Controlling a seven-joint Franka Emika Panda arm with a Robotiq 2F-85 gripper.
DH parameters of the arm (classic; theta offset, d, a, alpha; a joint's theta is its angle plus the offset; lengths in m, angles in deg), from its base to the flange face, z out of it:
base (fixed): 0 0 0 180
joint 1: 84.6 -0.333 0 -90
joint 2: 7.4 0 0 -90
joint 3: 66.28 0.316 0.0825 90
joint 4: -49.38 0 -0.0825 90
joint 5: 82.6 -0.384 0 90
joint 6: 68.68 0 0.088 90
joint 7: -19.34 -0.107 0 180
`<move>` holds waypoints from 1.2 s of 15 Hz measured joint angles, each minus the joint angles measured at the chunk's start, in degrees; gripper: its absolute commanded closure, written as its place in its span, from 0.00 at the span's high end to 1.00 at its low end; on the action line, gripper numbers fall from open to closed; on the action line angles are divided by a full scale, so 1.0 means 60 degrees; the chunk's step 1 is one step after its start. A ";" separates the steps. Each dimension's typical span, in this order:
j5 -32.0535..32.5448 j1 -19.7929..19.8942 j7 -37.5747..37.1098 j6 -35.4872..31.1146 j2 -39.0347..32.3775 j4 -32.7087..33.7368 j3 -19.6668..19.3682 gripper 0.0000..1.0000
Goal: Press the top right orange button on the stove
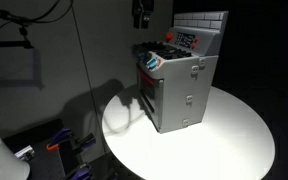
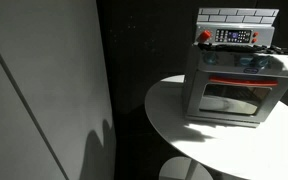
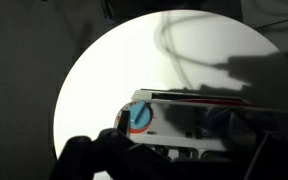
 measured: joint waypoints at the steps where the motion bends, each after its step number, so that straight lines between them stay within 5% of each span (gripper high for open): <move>1: 0.0000 0.0000 0.0000 0.0000 0.0001 0.0000 0.0000 1.00; 18: 0.0000 0.0222 -0.0105 -0.0667 -0.0247 0.0401 0.0027 1.00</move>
